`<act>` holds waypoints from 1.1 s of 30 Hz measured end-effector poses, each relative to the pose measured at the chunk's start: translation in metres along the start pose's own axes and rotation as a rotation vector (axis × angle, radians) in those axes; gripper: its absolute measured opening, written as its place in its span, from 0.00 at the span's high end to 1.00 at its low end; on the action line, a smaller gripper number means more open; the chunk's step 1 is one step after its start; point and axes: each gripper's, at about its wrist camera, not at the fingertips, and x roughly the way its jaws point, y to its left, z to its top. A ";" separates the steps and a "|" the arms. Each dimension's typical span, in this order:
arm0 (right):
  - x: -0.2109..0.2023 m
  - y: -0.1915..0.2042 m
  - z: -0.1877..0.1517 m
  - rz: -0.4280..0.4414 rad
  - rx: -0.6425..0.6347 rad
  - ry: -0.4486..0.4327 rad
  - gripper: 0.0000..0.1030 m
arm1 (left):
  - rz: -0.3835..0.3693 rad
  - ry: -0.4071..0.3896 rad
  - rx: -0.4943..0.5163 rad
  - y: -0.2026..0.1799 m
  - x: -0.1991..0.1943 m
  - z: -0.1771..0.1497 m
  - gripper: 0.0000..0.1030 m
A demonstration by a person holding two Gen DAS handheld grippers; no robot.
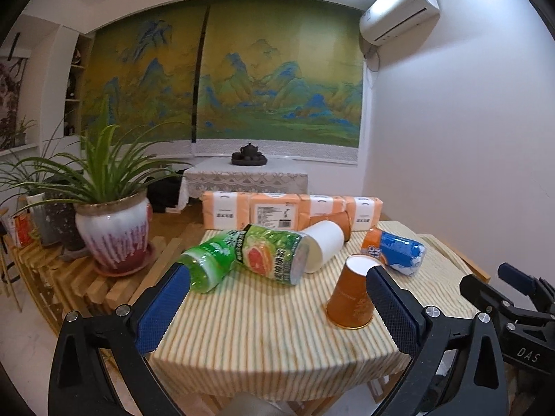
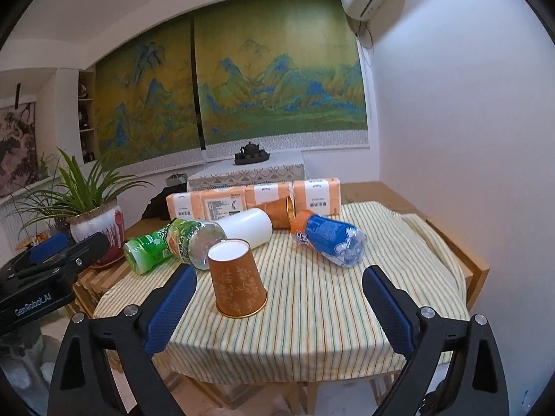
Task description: Flip cup upside down
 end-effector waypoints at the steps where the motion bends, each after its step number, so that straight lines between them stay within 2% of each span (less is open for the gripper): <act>1: -0.001 0.003 0.000 -0.004 -0.009 -0.008 0.07 | 0.007 -0.001 -0.004 0.003 -0.002 -0.001 0.00; 10: -0.004 0.009 0.001 -0.023 -0.020 -0.039 0.07 | 0.026 0.017 0.011 0.001 0.002 -0.004 0.00; 33: -0.006 0.007 0.008 -0.037 -0.005 -0.060 0.06 | 0.011 0.025 0.022 -0.008 0.007 -0.002 0.00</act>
